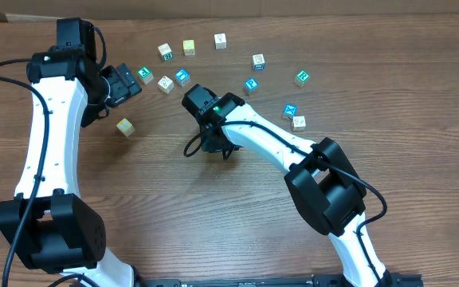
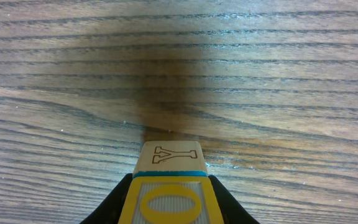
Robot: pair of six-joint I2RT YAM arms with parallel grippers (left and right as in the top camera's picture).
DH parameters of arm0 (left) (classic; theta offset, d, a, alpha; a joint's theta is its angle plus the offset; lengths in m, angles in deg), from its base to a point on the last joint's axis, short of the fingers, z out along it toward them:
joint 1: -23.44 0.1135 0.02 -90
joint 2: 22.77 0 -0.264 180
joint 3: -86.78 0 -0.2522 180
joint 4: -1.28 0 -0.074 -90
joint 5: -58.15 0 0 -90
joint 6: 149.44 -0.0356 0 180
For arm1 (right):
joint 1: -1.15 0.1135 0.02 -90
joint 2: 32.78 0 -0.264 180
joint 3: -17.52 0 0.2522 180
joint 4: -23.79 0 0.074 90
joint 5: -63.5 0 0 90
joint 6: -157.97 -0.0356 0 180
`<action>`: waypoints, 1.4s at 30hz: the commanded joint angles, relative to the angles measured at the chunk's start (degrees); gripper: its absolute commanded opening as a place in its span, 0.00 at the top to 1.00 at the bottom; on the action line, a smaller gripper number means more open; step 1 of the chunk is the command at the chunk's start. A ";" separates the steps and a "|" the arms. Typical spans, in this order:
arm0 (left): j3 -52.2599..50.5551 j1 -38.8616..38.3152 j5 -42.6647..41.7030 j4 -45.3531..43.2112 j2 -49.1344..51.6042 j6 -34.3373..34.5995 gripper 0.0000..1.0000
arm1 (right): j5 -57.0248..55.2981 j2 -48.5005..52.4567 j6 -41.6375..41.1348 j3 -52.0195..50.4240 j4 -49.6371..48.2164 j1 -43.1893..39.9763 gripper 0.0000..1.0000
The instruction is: Form a tower
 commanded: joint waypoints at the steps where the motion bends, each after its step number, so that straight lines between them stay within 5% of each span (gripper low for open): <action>1: 0.02 -0.09 0.37 0.13 0.68 -1.09 0.00 | -0.37 0.04 0.11 -0.24 -0.22 -0.15 0.66; 13: 0.02 -0.09 0.37 0.13 0.68 -1.09 0.00 | -0.37 0.04 0.28 -0.24 -0.22 -0.15 0.56; 24: 0.02 -0.09 0.37 0.13 0.68 -1.09 0.00 | -0.33 0.04 2.82 -0.24 -0.26 -0.15 0.69; 42: 0.02 -0.09 0.37 0.13 0.68 -1.09 0.00 | -0.35 0.04 4.85 -0.24 -0.68 -0.15 0.70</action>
